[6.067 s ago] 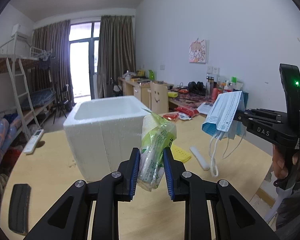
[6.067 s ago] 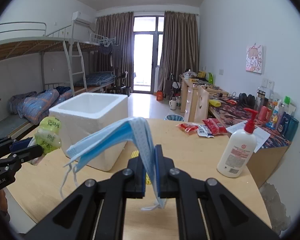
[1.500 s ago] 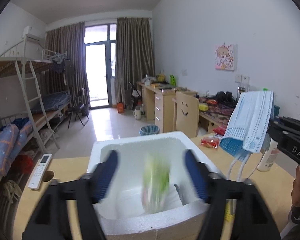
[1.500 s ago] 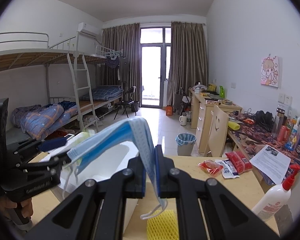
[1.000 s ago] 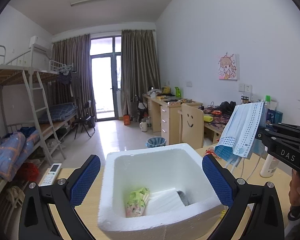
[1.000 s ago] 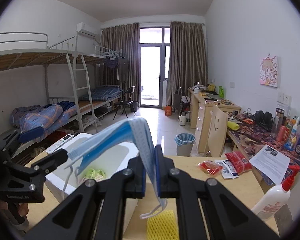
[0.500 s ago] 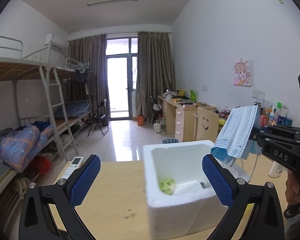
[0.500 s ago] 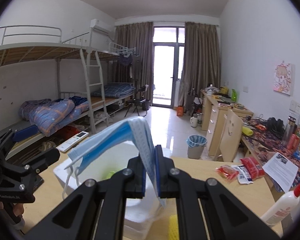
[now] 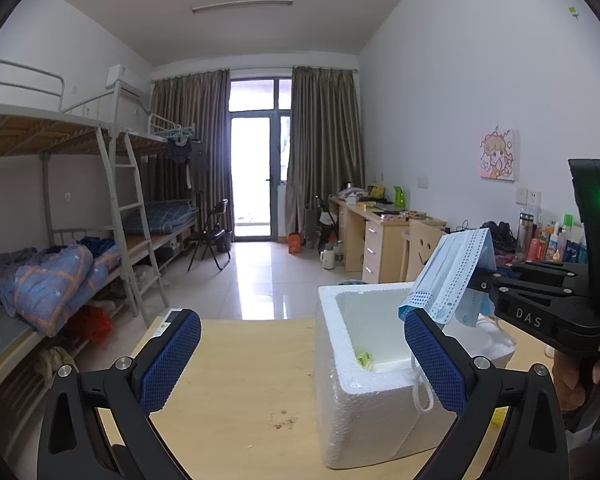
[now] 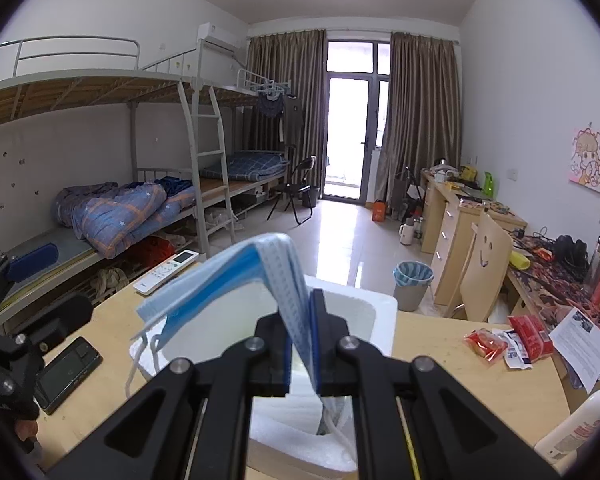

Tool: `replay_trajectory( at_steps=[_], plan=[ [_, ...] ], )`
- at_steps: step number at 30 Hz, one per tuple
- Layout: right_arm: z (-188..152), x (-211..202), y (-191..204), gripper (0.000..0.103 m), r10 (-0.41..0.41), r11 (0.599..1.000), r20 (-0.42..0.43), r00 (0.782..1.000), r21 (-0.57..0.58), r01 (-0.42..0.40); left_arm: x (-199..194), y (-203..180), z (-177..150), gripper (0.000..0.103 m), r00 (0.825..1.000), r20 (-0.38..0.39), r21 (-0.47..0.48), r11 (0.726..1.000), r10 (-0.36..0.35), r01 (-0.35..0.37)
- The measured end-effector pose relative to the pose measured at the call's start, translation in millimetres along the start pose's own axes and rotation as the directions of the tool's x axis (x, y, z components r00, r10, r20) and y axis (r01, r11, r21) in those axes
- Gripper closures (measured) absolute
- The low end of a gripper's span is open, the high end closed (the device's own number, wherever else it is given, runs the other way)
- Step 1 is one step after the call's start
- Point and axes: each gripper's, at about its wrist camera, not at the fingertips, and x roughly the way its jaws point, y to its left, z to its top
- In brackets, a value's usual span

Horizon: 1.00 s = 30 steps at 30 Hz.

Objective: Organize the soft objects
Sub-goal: 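Lower the blue mask into the foam box and open the right tool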

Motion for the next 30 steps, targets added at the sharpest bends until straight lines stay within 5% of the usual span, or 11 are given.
replay_trajectory(
  at_steps=[30],
  plan=[
    [10, 24, 1, 0.093, 0.007, 1.0, -0.045, 0.999, -0.007, -0.007, -4, 3, -1, 0.001, 1.0, 0.014, -0.014, 1.0, 0.002, -0.002]
  ],
)
